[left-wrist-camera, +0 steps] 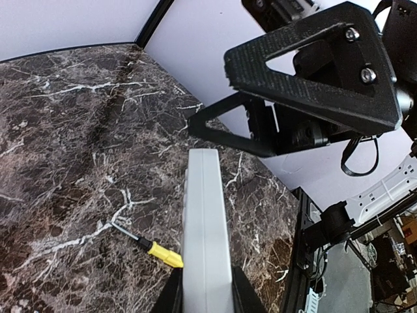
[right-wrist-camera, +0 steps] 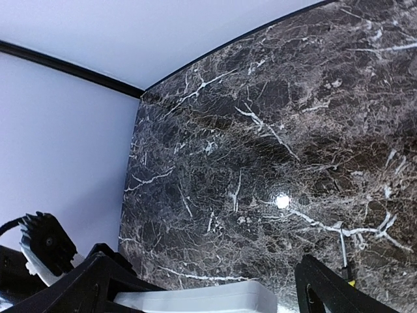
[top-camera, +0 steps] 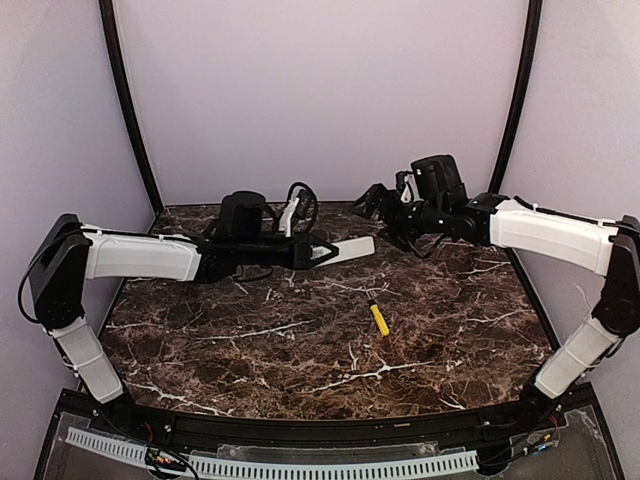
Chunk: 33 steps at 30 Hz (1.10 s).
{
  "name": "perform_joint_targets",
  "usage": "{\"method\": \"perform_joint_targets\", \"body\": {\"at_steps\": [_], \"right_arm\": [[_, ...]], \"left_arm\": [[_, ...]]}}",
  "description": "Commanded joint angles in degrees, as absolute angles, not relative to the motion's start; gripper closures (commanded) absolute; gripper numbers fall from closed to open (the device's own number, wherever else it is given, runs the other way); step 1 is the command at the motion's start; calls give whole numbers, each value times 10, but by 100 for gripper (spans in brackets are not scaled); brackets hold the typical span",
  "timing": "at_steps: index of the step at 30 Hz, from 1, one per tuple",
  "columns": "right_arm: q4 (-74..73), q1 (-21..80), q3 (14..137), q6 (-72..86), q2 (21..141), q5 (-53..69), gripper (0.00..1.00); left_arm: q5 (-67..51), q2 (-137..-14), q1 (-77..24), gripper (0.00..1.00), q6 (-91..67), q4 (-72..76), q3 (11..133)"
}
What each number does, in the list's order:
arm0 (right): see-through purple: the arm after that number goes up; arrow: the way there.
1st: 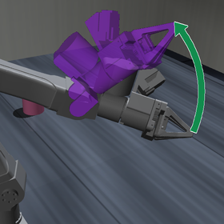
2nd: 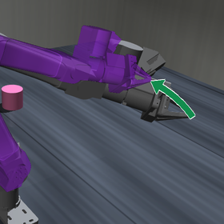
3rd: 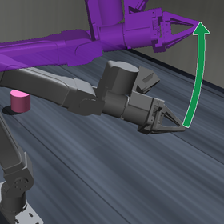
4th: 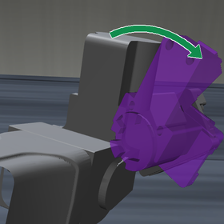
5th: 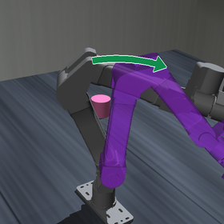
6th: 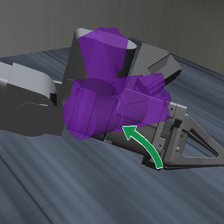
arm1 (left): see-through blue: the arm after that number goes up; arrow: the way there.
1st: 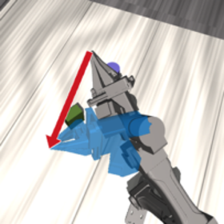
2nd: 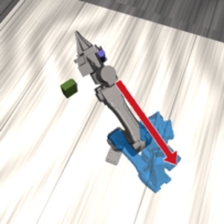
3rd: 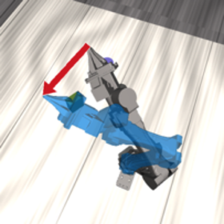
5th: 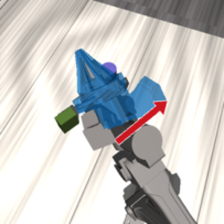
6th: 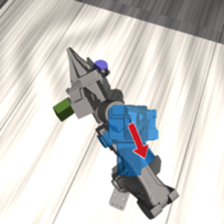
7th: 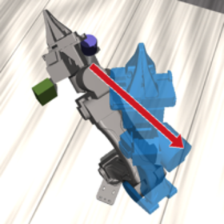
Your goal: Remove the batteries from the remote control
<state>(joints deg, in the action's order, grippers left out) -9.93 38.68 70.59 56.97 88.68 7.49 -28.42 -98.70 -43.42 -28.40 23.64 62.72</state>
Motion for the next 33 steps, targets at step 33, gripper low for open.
{"method": "perform_joint_targets", "body": {"at_steps": [33], "right_arm": [[-216, 371, 714, 173, 881, 132, 1]], "left_arm": [[-205, -784, -353, 100, -239, -32, 499]]}}
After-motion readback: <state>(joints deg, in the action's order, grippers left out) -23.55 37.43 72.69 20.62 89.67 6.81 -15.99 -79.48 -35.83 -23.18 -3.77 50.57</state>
